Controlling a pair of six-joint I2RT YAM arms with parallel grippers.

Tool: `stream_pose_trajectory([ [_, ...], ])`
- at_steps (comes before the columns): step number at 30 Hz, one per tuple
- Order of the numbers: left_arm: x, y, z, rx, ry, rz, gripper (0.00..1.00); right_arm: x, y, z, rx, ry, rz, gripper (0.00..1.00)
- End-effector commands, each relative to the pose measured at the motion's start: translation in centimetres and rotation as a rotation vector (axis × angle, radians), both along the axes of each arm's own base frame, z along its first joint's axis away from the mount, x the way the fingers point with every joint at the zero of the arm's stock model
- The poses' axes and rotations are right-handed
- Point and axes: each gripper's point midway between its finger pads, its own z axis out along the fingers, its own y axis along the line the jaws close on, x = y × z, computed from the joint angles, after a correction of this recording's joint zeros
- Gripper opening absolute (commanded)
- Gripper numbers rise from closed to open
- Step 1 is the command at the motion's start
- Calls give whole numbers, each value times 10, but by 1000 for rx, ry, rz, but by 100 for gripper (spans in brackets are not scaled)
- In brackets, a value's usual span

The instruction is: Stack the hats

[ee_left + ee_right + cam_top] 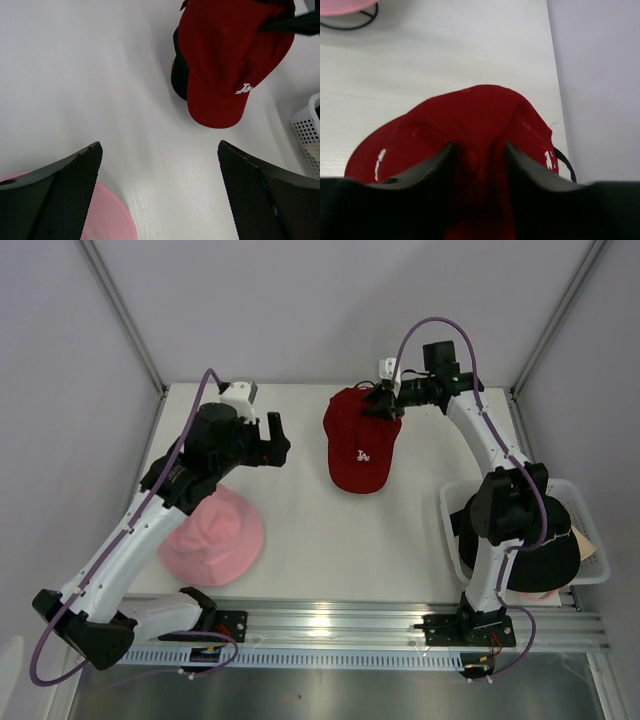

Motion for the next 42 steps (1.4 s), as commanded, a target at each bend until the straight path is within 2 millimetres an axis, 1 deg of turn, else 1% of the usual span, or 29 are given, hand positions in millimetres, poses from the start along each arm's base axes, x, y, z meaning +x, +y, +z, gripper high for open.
stream_pose_trajectory([
  [1,5,-3,22,-23,-50,-17,99,0,-8,-5,-5,5,-13,53],
  [4,6,-7,21,-30,-42,-33,99,-2,-10,2,20,3,-42,71],
  [6,7,-10,22,-37,-39,-41,99,-6,-10,4,27,-10,-45,99],
  [10,11,-21,26,-68,-33,-68,99,-14,-11,38,77,9,-85,99],
  [12,11,-29,29,-89,-27,-97,99,-10,-12,56,106,11,-128,99],
  [13,15,-33,25,-94,-9,-101,99,-11,-13,67,139,82,-171,99],
  [14,17,-37,32,-108,-13,-112,99,-12,-15,82,163,89,-197,100],
  [15,17,-42,32,-119,-4,-124,100,-8,-17,95,190,74,-229,99],
  [17,22,-54,37,-149,11,-159,100,-9,-20,120,251,119,-295,99],
  [18,24,-58,37,-159,19,-165,99,-7,-21,135,284,90,-317,99],
  [19,27,-64,43,-192,15,-168,99,-2,-25,143,308,96,-364,100],
  [20,32,-69,43,-207,24,-170,100,9,-33,157,359,124,-471,99],
  [22,32,-82,47,-257,35,-209,99,21,-46,169,401,154,-586,99],
  [23,38,-89,47,-273,36,-219,100,31,-57,173,431,198,-676,99],
  [24,39,-96,49,-300,46,-234,99,38,-69,174,455,224,-732,99],
  [26,44,-108,49,-320,52,-261,100,45,-81,167,486,304,-796,100],
  [27,50,-118,48,-318,59,-269,99,48,-87,156,513,395,-835,99],
  [28,55,-122,45,-314,70,-269,100,49,-89,149,522,434,-862,99],
  [29,60,-127,50,-315,62,-272,100,53,-95,140,528,457,-913,99],
  [30,69,-135,41,-300,85,-268,100,53,-97,121,531,515,-955,99],
  [31,75,-138,36,-292,99,-260,100,55,-97,112,540,536,-980,98],
  [32,80,-141,42,-294,93,-262,100,56,-96,104,541,543,-991,97],
  [33,86,-146,25,-273,142,-255,99,54,-94,90,519,571,-996,94],
  [34,88,-151,36,-290,128,-279,99,53,-88,82,506,588,-994,93],
  [36,88,-160,31,-301,144,-306,97,52,-84,71,499,604,-1001,90],
  [37,91,-166,26,-308,156,-319,96,51,-83,55,489,631,-1019,89],
  [38,92,-169,21,-308,170,-321,95,55,-82,55,509,618,-1022,88],
  [41,99,-175,8,-302,200,-305,90,61,-82,37,515,669,-1039,81],
  [42,100,-177,4,-300,204,-300,89,63,-81,32,514,680,-1040,74],
])
